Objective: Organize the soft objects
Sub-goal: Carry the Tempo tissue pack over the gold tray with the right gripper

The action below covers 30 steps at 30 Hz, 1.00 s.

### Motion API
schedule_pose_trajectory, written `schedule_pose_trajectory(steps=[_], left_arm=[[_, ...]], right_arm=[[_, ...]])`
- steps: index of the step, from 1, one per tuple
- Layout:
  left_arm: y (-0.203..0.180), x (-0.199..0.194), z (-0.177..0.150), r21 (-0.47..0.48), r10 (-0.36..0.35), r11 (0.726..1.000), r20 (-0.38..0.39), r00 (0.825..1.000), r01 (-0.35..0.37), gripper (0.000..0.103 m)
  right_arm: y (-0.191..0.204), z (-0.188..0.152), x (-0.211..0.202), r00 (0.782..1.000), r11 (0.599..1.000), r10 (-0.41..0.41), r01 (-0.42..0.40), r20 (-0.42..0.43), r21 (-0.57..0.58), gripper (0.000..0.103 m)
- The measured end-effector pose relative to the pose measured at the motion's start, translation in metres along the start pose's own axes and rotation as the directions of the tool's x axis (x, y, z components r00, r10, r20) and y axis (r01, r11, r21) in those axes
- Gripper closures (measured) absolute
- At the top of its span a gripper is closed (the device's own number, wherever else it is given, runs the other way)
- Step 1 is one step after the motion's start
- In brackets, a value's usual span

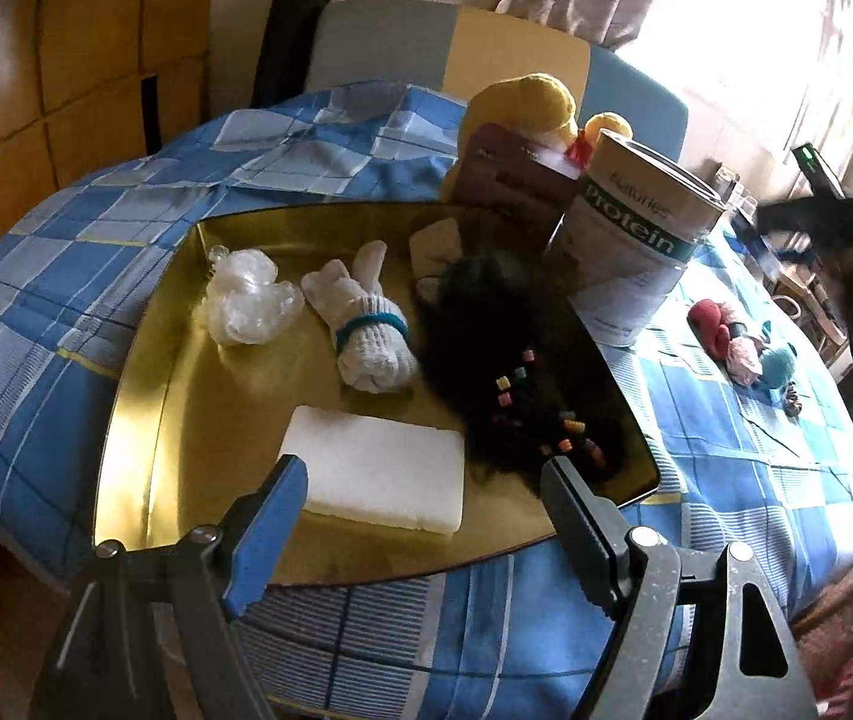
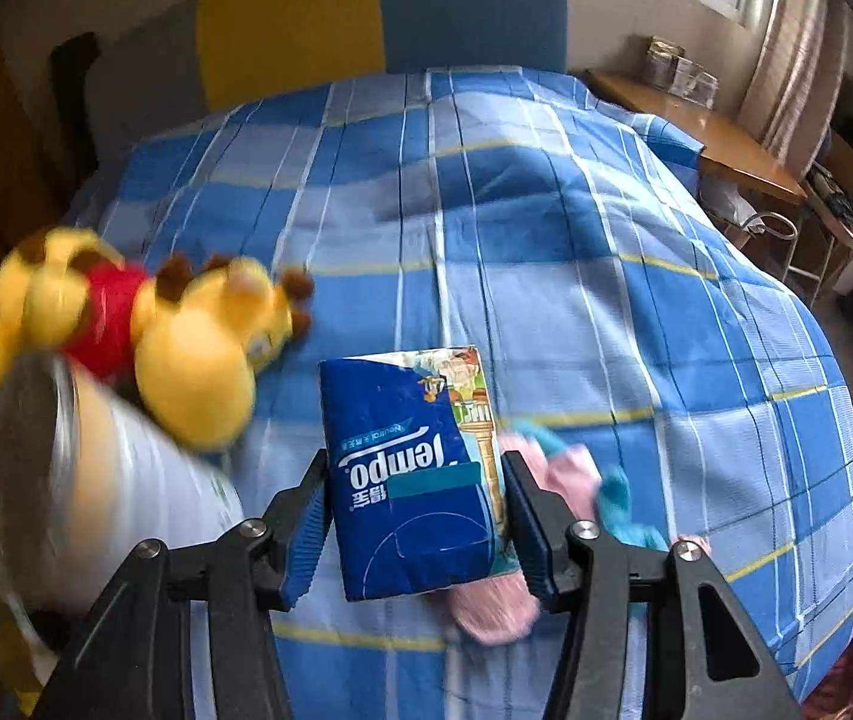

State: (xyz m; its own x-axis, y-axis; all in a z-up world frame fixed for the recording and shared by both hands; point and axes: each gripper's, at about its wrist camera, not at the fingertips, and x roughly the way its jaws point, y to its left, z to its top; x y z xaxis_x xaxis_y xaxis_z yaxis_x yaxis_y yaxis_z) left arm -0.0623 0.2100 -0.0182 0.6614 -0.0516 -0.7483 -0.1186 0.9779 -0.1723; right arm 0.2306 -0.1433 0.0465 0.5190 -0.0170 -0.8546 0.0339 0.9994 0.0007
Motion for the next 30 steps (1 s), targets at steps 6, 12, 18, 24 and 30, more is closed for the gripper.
schedule_pose_trajectory(steps=[6, 12, 18, 24, 30], left_arm=[[0.008, -0.001, 0.001, -0.023, -0.015, 1.0, 0.001, 1.0, 0.016, 0.022], [0.016, 0.0, 0.003, -0.051, -0.014, 0.999, 0.0, 1.0, 0.014, 0.022], [0.021, -0.003, 0.003, -0.059, 0.006, 0.998, 0.005, 1.0, -0.006, 0.022], [0.03, -0.009, 0.004, -0.085, 0.044, 0.996, 0.022, 0.999, -0.042, 0.022], [0.037, -0.016, 0.004, -0.1, 0.069, 0.993, 0.042, 0.997, -0.065, 0.022]], right_arm=[[0.057, 0.056, -0.016, 0.996, 0.998, 0.052, -0.05, 0.068, -0.035, 0.049], [0.132, 0.085, -0.031, 0.981, 0.979, 0.165, -0.151, 0.099, -0.138, 0.049], [0.202, 0.08, -0.043, 0.954, 0.933, 0.286, -0.254, 0.095, -0.256, 0.049], [0.265, 0.034, -0.056, 0.907, 0.816, 0.421, -0.376, 0.006, -0.439, 0.049], [0.302, -0.043, -0.058, 0.895, 0.697, 0.434, -0.408, -0.106, -0.589, 0.049]])
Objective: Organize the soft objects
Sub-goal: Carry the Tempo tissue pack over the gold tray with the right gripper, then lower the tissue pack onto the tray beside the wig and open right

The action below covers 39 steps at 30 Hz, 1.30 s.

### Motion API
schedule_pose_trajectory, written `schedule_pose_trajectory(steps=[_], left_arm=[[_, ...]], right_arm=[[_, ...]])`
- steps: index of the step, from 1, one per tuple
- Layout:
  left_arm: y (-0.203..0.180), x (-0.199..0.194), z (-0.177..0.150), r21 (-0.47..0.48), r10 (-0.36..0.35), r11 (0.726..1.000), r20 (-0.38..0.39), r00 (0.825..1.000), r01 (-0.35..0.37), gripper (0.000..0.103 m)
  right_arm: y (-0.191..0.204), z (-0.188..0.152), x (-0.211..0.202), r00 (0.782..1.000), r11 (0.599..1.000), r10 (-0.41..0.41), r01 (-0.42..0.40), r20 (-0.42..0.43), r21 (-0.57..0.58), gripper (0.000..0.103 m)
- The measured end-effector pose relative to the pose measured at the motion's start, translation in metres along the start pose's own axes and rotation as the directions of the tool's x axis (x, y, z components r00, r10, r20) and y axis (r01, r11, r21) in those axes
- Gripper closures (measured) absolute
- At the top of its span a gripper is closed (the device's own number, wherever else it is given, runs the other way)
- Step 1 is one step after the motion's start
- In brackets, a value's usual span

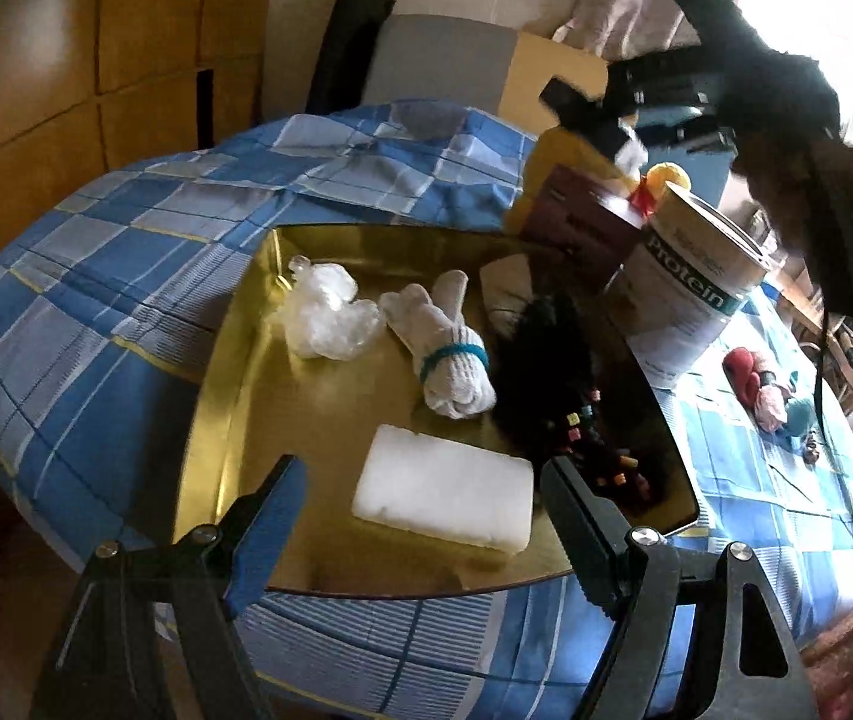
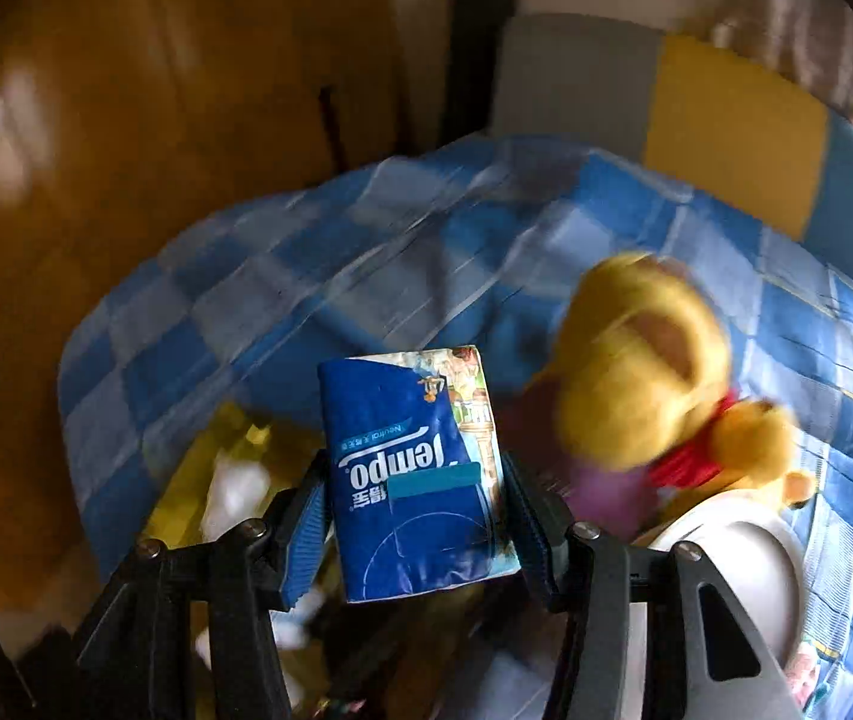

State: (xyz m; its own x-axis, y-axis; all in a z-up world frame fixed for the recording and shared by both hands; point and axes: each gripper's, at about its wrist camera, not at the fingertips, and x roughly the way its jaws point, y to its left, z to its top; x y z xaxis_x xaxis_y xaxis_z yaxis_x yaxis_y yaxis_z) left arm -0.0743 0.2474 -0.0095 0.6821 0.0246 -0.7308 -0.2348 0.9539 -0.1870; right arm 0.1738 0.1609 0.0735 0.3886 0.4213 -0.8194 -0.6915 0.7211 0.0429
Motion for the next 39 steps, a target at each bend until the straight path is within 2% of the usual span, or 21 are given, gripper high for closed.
schedule_pose_trajectory(steps=[6, 8, 15, 18, 23, 27, 31, 34, 39], left_arm=[[0.007, -0.006, -0.002, -0.016, 0.018, 1.0, 0.016, 1.0, -0.018, 0.022], [0.008, -0.007, -0.002, -0.019, 0.028, 0.999, 0.02, 0.999, -0.028, 0.022], [0.012, -0.01, -0.005, -0.037, 0.028, 0.999, 0.023, 0.999, -0.027, 0.019], [0.014, -0.007, -0.007, -0.049, 0.03, 0.998, 0.017, 0.999, -0.03, 0.019], [0.015, -0.004, -0.011, -0.065, 0.03, 0.997, 0.01, 1.0, -0.029, 0.019], [0.013, -0.004, -0.013, -0.059, 0.031, 0.998, 0.009, 0.999, -0.03, 0.019], [0.011, -0.004, -0.013, -0.054, 0.031, 0.998, 0.016, 0.999, -0.03, 0.019], [0.01, -0.003, -0.013, -0.047, 0.039, 0.998, 0.013, 0.999, -0.039, 0.019], [0.006, -0.003, -0.014, -0.036, 0.042, 0.998, 0.009, 0.999, -0.042, 0.019]], right_arm=[[0.047, -0.05, 0.017, 0.997, 0.995, 0.031, -0.038, -0.077, -0.091, 0.049], [0.056, -0.069, 0.025, 0.994, 0.994, 0.018, -0.029, -0.105, -0.105, 0.049], [0.068, -0.134, 0.038, 0.984, 0.994, 0.065, -0.078, -0.163, -0.075, 0.049], [0.07, -0.152, 0.042, 0.985, 0.995, 0.017, -0.035, -0.173, -0.098, 0.049], [0.066, -0.165, 0.045, 0.985, 0.993, -0.064, 0.047, -0.158, -0.111, 0.047], [0.063, -0.169, 0.045, 0.989, 0.995, -0.038, 0.023, -0.146, -0.101, 0.044], [0.063, -0.175, 0.046, 0.984, 0.997, 0.02, -0.033, -0.178, -0.067, 0.04], [0.064, -0.178, 0.04, 0.986, 0.997, 0.052, -0.061, -0.159, -0.052, 0.039], [0.063, -0.18, 0.025, 0.991, 0.998, 0.054, -0.058, -0.119, -0.037, 0.039]])
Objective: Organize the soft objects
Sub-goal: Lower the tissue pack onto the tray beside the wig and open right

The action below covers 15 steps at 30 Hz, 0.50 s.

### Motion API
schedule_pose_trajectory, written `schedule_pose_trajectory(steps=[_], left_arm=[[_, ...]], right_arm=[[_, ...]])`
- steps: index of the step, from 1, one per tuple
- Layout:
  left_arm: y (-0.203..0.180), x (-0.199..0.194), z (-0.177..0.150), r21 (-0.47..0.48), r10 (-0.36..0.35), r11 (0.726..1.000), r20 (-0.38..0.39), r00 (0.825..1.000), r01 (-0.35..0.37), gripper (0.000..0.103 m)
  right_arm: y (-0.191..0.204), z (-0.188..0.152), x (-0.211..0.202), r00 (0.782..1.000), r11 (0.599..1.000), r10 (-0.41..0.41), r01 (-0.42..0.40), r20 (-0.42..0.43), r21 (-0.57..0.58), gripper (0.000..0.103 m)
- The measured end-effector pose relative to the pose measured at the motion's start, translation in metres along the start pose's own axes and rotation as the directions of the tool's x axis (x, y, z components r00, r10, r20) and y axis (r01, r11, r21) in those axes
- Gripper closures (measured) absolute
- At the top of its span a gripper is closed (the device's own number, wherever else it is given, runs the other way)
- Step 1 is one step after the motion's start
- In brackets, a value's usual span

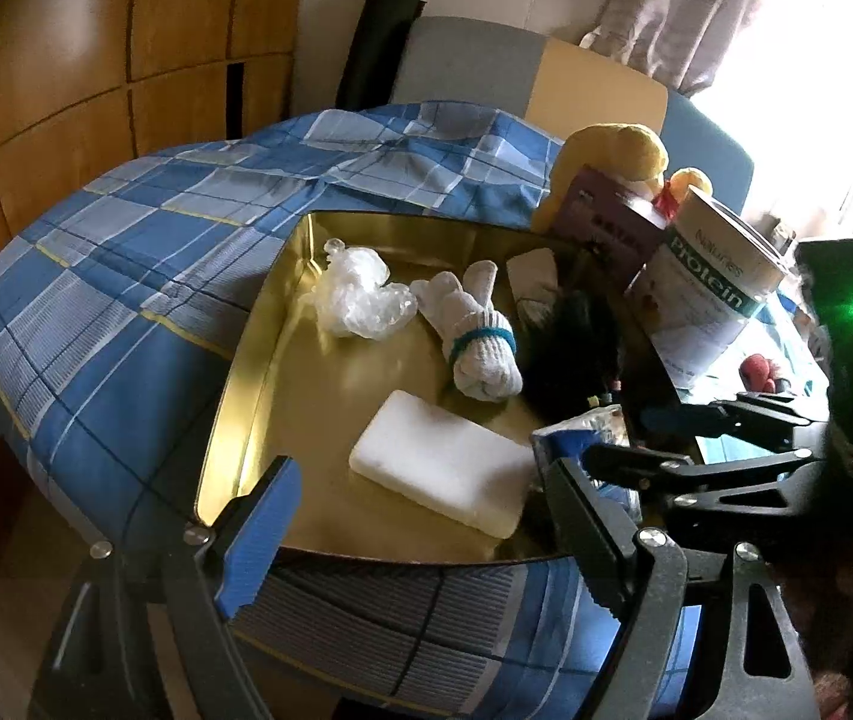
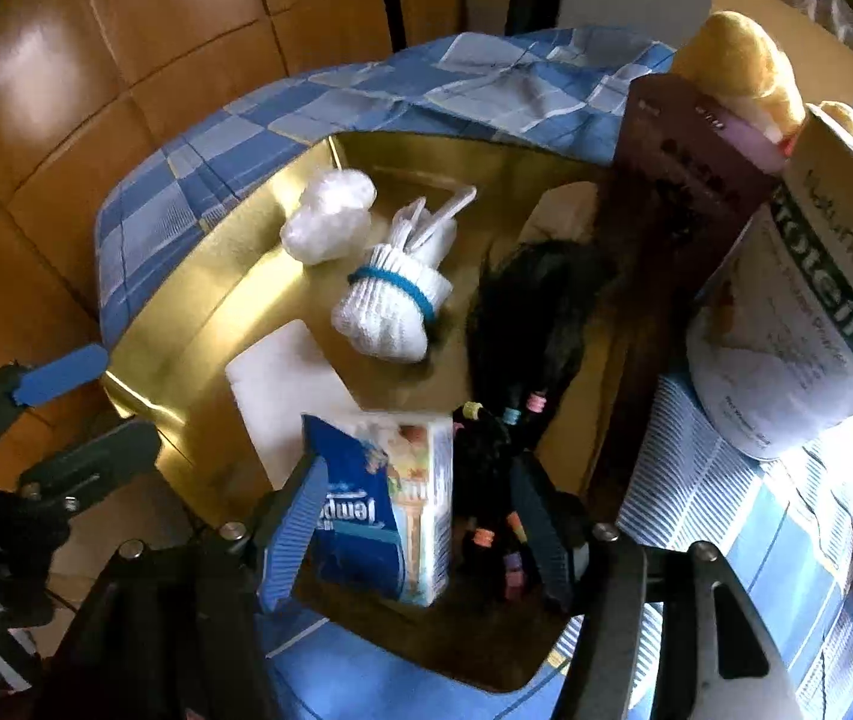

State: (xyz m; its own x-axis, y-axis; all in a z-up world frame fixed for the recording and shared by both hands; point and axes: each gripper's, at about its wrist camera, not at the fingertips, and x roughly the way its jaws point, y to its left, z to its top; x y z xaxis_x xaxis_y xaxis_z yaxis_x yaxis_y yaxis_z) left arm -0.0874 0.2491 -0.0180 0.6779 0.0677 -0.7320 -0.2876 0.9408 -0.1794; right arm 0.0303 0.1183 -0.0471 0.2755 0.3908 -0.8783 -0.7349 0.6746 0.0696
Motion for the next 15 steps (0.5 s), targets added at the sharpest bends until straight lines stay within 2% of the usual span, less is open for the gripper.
schedule_pose_trajectory(steps=[15], left_arm=[[-0.017, -0.008, -0.001, 0.062, -0.005, 0.998, 0.018, 1.0, 0.004, 0.019]], right_arm=[[-0.024, -0.015, -0.056, 0.984, 0.996, -0.065, 0.054, 0.164, 0.071, 0.039]])
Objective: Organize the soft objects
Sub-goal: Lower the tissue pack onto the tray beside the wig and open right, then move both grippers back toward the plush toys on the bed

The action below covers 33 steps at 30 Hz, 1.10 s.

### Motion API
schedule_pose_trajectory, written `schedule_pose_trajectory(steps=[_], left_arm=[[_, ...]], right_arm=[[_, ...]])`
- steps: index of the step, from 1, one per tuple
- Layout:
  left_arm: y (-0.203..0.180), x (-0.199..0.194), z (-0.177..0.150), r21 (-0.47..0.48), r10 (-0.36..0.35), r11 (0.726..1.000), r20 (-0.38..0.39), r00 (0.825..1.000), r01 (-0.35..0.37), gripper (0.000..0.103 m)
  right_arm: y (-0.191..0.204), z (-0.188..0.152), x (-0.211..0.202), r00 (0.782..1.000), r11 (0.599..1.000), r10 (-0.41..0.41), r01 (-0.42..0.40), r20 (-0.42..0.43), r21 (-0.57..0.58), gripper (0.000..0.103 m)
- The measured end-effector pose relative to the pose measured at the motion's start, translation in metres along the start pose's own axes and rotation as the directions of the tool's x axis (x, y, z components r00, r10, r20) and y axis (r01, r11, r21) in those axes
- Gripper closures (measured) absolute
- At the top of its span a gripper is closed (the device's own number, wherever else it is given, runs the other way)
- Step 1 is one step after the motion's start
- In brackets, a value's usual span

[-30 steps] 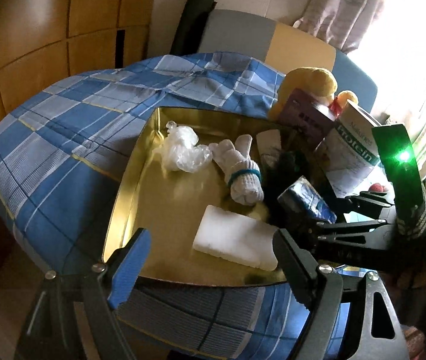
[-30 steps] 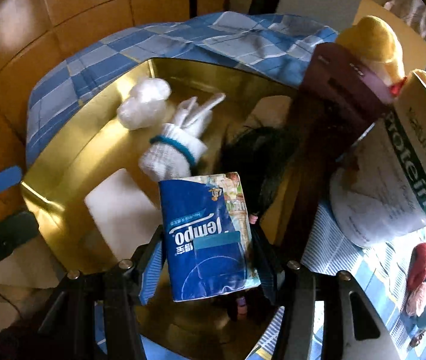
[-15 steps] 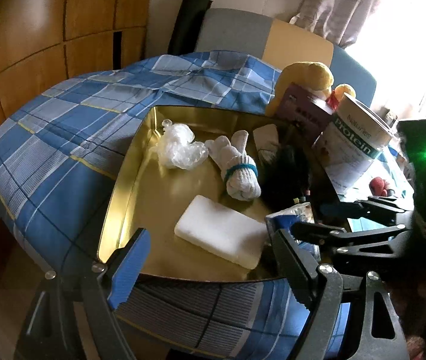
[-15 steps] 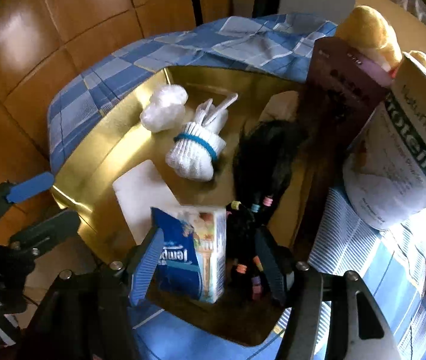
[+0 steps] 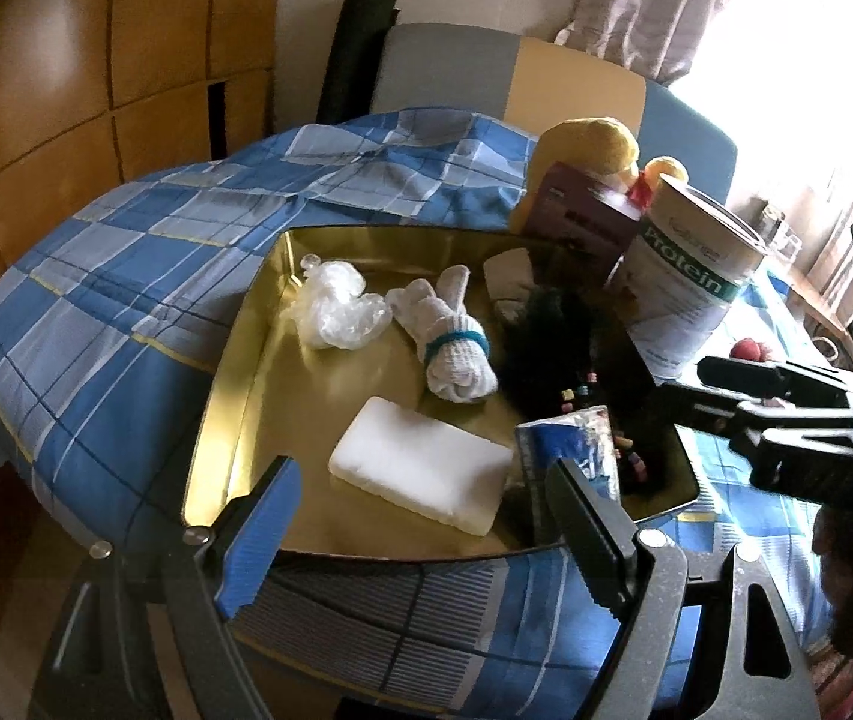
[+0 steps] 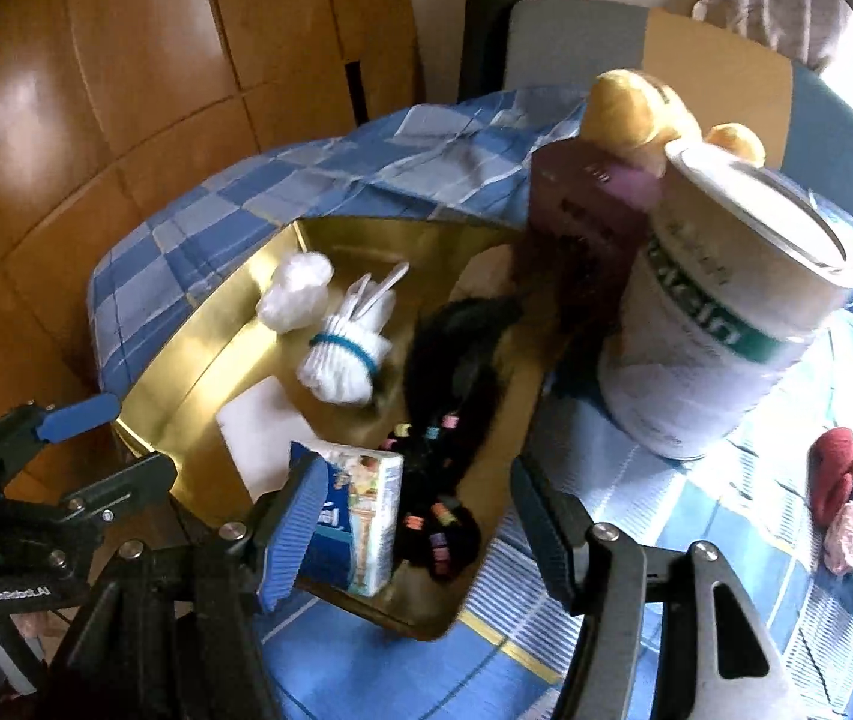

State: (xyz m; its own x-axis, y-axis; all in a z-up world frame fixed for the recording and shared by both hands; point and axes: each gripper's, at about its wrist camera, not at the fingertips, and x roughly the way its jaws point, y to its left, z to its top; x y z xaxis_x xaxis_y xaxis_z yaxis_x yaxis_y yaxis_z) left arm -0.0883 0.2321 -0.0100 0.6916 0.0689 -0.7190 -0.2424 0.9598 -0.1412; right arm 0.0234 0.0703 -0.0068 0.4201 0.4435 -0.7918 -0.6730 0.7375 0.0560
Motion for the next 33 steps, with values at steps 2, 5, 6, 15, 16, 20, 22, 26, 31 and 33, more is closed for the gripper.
schedule_pose_trajectory(steps=[2, 5, 6, 15, 16, 20, 22, 26, 31, 33], left_arm=[[-0.004, -0.001, 0.0, 0.013, -0.005, 1.0, 0.002, 1.0, 0.005, 0.019], [-0.011, -0.004, 0.001, 0.037, -0.012, 0.999, 0.008, 1.0, 0.012, 0.019], [-0.013, -0.005, 0.001, 0.043, -0.014, 0.999, 0.011, 1.0, 0.014, 0.019], [-0.043, -0.011, 0.004, 0.132, -0.06, 0.99, 0.02, 0.998, 0.057, 0.019], [-0.048, -0.012, 0.004, 0.148, -0.067, 0.987, 0.021, 0.998, 0.063, 0.019], [-0.066, -0.014, 0.005, 0.207, -0.083, 0.975, 0.024, 0.996, 0.077, 0.019], [-0.076, -0.014, 0.006, 0.231, -0.097, 0.969, 0.02, 0.995, 0.09, 0.019], [-0.098, -0.014, 0.005, 0.29, -0.12, 0.951, 0.016, 0.993, 0.111, 0.019], [-0.126, -0.01, 0.005, 0.355, -0.141, 0.926, 0.0, 0.99, 0.132, 0.019], [-0.137, -0.008, 0.004, 0.377, -0.146, 0.916, -0.006, 0.989, 0.137, 0.019]], right_arm=[[-0.006, -0.001, -0.007, 1.0, 1.0, -0.011, 0.011, 0.013, 0.01, 0.039], [-0.019, -0.002, -0.017, 0.999, 0.999, -0.028, 0.027, 0.035, 0.041, 0.039], [-0.025, -0.003, -0.022, 0.998, 0.998, -0.035, 0.033, 0.043, 0.055, 0.039], [-0.091, -0.016, -0.055, 0.984, 0.973, -0.16, 0.145, 0.076, 0.178, 0.039], [-0.099, -0.019, -0.059, 0.981, 0.968, -0.181, 0.164, 0.074, 0.191, 0.039], [-0.142, -0.029, -0.076, 0.957, 0.931, -0.285, 0.261, 0.061, 0.255, 0.039], [-0.168, -0.036, -0.085, 0.933, 0.898, -0.356, 0.327, 0.051, 0.295, 0.039], [-0.225, -0.055, -0.102, 0.87, 0.795, -0.493, 0.442, 0.018, 0.415, 0.039], [-0.289, -0.095, -0.123, 0.787, 0.622, -0.617, 0.508, -0.026, 0.596, 0.039], [-0.31, -0.117, -0.127, 0.78, 0.545, -0.621, 0.504, -0.081, 0.67, 0.039]])
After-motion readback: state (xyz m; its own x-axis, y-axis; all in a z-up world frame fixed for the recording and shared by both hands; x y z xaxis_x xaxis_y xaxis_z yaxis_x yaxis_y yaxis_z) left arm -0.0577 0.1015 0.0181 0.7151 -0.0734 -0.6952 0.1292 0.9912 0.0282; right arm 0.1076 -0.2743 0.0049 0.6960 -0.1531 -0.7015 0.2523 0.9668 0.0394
